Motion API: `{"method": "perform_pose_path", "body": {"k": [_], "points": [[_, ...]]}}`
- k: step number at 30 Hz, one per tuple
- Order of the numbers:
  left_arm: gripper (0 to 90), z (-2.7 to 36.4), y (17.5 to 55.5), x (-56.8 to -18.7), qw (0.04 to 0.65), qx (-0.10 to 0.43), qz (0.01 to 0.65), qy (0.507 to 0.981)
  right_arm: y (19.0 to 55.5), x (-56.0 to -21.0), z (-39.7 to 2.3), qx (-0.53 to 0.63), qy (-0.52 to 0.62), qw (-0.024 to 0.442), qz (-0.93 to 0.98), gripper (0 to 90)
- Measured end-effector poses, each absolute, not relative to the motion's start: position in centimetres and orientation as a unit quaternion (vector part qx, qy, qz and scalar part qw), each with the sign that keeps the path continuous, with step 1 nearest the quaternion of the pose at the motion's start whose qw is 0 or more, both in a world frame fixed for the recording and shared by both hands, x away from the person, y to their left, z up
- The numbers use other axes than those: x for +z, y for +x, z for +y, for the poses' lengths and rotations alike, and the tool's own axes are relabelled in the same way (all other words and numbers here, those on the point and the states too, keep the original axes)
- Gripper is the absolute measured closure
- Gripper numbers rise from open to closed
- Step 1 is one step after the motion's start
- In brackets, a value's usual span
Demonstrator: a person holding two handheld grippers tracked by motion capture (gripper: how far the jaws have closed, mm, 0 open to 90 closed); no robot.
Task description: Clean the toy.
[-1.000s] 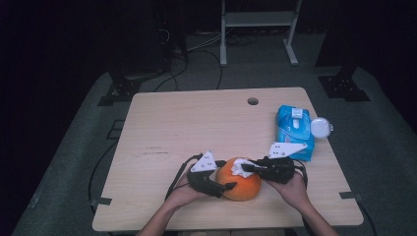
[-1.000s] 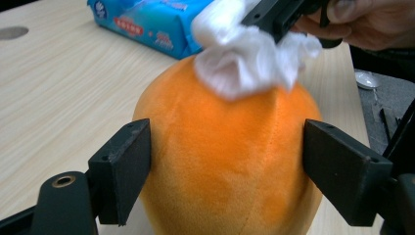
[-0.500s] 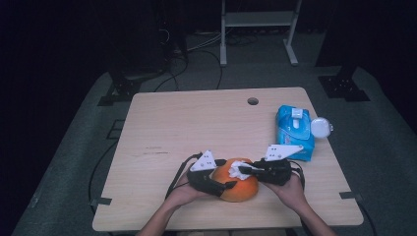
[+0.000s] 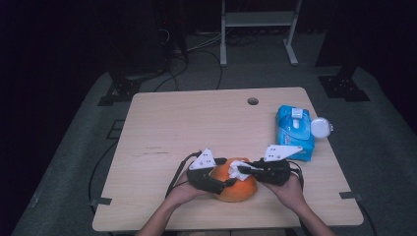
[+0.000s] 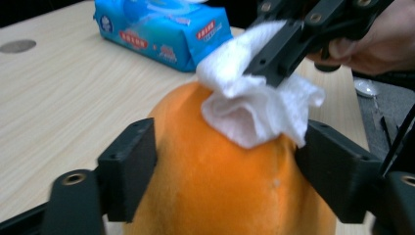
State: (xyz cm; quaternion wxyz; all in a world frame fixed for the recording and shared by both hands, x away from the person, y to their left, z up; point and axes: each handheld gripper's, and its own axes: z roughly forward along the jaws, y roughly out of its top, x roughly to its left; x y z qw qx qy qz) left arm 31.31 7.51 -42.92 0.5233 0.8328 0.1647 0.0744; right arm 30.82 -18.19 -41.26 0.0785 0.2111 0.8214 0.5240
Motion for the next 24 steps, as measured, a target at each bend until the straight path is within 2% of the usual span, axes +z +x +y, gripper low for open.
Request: {"method": "perform_pose_path", "body": {"k": [4,12,14,16,18,22,24], "points": [[30.5,8.1,31.7,-43.2,0.519,0.067,0.173,0.835,31.2,-41.5,-18.8,0.525,0.220,0.076,0.819,81.5],[31.5,9.4,31.9,-43.5,0.519,0.059,0.187,0.832,31.7,-42.0,-19.9,0.524,0.241,0.073,0.813,81.4],[29.2,9.3,31.9,-43.3,0.520,0.061,0.188,0.831,31.7,-42.0,-19.8,0.525,0.242,0.072,0.813,81.5],[20.4,9.1,31.9,-42.9,0.529,0.067,0.184,0.826,31.5,-41.9,-19.5,0.527,0.238,0.074,0.813,81.5],[19.8,8.8,31.9,-42.6,0.544,0.064,0.179,0.817,31.4,-41.7,-19.1,0.532,0.232,0.074,0.811,81.5],[30.5,8.6,31.8,-43.0,0.530,0.068,0.174,0.827,31.0,-41.4,-18.4,0.536,0.219,0.074,0.812,81.5],[32.9,9.0,32.1,-43.2,0.528,0.063,0.185,0.826,31.1,-41.6,-18.5,0.533,0.220,0.073,0.813,81.4]]}}
